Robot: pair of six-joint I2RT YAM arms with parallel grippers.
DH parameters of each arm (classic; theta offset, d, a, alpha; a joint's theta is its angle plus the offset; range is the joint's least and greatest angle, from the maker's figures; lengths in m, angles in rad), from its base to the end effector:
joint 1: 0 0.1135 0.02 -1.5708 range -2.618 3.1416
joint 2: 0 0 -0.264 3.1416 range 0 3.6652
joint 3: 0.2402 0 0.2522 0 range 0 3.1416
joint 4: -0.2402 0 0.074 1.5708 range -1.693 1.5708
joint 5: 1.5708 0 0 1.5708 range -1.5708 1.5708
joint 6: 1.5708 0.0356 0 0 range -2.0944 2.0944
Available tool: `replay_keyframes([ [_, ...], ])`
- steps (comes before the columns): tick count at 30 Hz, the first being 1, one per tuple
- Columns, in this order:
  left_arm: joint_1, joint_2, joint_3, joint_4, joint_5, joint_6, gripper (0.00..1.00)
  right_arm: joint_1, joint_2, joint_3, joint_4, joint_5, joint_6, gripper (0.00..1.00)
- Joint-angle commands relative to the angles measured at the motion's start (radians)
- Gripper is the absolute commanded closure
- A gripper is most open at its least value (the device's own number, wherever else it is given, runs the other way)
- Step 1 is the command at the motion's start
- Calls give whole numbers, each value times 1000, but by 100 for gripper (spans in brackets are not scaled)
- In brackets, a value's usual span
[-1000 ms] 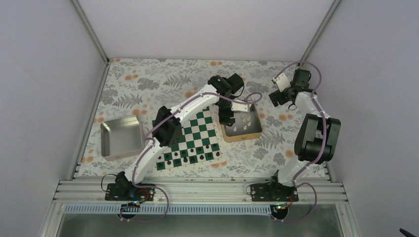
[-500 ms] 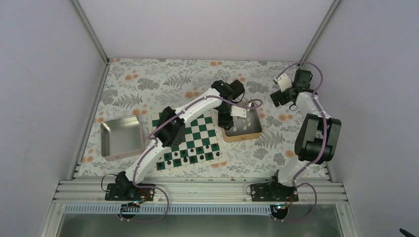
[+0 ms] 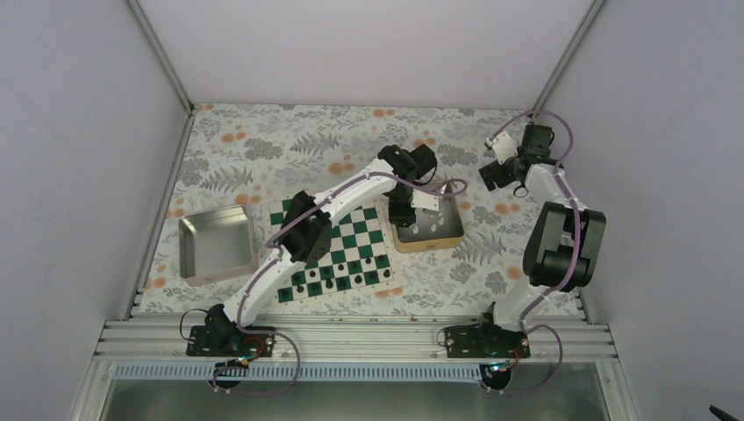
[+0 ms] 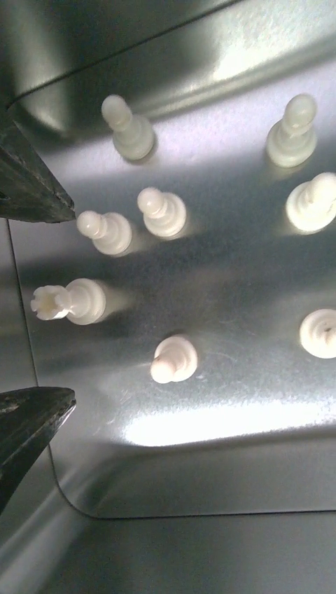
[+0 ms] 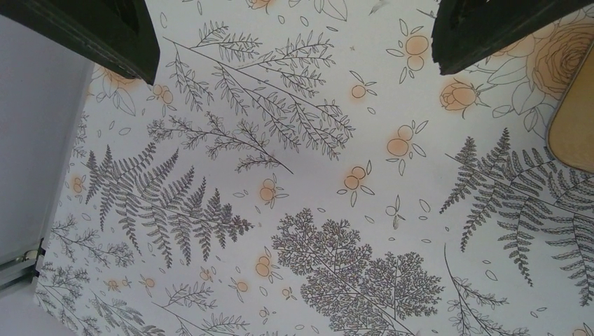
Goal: Set up the chess pieces on the board
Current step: Pick up the chess piece from the storage box.
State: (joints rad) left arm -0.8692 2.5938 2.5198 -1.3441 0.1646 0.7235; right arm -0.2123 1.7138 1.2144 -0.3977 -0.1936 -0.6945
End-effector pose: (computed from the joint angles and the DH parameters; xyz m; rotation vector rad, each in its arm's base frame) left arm 0.3252 -0.3938 0.1849 2.1506 2.0776 -0.2627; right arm 0.3625 -0.0711 0.2250 -0.6659 2.3594 -0.1620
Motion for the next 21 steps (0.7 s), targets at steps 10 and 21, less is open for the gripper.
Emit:
replay_keyframes([
  [10,-31,36,62,0,-101,19,53,-9,-28,-6,-24,-27,-10,0],
  [21,-50,32,54,-12,-159,12,60,-10,-22,0,-45,-34,-23,0],
])
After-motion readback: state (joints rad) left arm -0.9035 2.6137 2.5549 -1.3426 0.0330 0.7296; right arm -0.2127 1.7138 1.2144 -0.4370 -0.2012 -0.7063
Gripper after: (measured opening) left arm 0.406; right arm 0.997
